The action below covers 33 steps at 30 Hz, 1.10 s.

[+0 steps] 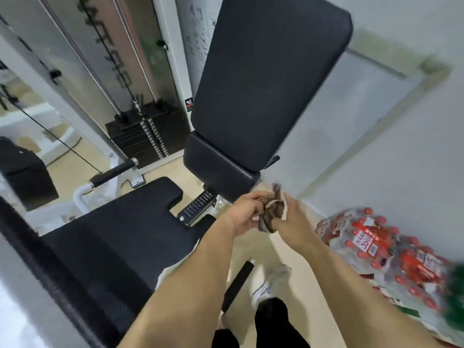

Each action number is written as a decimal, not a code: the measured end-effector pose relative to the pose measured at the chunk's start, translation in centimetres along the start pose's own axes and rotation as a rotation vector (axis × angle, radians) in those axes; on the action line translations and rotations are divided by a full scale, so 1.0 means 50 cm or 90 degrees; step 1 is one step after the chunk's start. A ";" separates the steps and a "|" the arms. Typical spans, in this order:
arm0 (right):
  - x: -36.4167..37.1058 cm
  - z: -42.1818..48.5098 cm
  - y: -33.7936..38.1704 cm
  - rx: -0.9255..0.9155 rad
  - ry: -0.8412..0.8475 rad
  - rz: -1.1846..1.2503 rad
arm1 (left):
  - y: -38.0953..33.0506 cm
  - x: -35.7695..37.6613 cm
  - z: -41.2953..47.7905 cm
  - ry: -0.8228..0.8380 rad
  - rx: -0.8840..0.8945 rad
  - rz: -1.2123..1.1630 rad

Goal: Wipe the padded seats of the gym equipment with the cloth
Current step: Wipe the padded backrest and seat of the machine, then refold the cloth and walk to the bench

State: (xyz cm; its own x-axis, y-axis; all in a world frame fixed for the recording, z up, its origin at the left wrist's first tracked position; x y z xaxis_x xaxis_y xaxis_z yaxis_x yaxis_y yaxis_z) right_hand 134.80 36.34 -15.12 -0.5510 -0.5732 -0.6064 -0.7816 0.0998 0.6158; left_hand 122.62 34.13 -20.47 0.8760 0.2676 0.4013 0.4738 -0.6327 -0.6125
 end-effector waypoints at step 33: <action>0.067 -0.884 0.294 -0.110 -0.182 -0.094 | 0.035 0.034 -0.987 -0.076 0.323 0.844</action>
State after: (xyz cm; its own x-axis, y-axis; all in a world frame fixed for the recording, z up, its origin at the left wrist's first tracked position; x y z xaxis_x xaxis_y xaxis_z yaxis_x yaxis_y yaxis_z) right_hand 134.37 -0.06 14.12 -0.5149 -0.3175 -0.7963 -0.8111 -0.1201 0.5724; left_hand 120.48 -2.38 12.76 0.6793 -0.2325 -0.6960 -0.7317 -0.1420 -0.6667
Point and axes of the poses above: each hand's wrist, its own z-axis towards the middle knuckle, its own x-axis out of the palm, y = z × x, the point moved 7 cm from there along z, towards the middle knuckle, and after that the axes turned 3 degrees about -z, right-handed, at the moved point
